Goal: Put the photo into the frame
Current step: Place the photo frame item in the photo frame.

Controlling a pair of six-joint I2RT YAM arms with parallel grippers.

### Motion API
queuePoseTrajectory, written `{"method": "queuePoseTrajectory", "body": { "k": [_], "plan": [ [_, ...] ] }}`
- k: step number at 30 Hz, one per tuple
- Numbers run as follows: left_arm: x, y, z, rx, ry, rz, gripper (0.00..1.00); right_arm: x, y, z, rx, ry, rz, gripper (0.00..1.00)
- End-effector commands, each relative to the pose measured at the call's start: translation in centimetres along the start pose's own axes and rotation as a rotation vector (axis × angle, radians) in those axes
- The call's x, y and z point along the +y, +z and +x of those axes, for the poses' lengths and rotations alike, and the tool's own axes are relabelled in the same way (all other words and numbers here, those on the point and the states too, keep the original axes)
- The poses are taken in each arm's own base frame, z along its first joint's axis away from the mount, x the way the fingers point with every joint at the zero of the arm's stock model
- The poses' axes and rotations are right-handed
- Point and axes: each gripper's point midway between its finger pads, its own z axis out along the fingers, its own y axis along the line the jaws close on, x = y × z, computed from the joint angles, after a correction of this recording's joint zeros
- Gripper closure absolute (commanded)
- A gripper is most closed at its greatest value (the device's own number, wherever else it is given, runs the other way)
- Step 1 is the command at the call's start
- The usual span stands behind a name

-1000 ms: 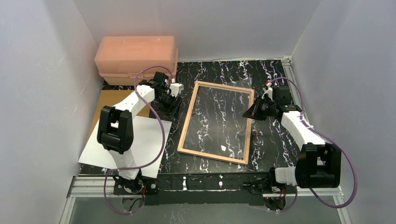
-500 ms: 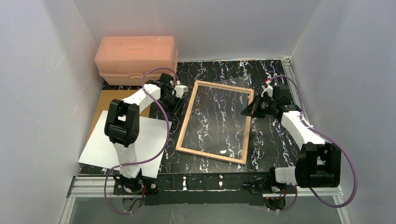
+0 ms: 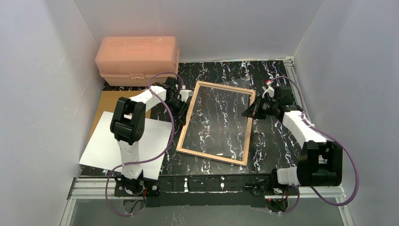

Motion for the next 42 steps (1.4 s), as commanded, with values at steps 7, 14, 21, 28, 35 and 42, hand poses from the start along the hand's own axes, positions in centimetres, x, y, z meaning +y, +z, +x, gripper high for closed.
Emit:
{"method": "queuePoseTrajectory", "body": {
  "k": [7, 14, 21, 28, 35, 42],
  "plan": [
    [-1.3, -0.4, -0.1, -0.009, 0.017, 0.042, 0.8, 1.0, 0.2, -2.4, -0.046, -0.051, -0.037, 0.99],
    [-1.4, 0.2, 0.6, 0.007, 0.014, 0.055, 0.96, 0.4, 0.0, -3.1, -0.106, -0.088, 0.007, 0.99],
    [-1.5, 0.4, 1.2, 0.018, 0.004, 0.066, 1.0, -0.2, 0.0, -3.1, -0.124, -0.09, 0.027, 0.99],
    [-1.3, 0.6, 1.2, 0.018, 0.006, 0.06, 1.0, 0.0, -0.2, -3.4, -0.14, -0.109, 0.028, 0.99],
    [-1.5, 0.6, 1.2, 0.016, 0.001, 0.068, 1.0, -0.2, -0.4, -2.8, -0.149, -0.097, 0.045, 0.99],
    [-1.5, 0.6, 1.4, 0.018, 0.001, 0.069, 1.0, 0.3, -0.7, -3.4, -0.187, -0.124, 0.043, 0.99]
  ]
}}
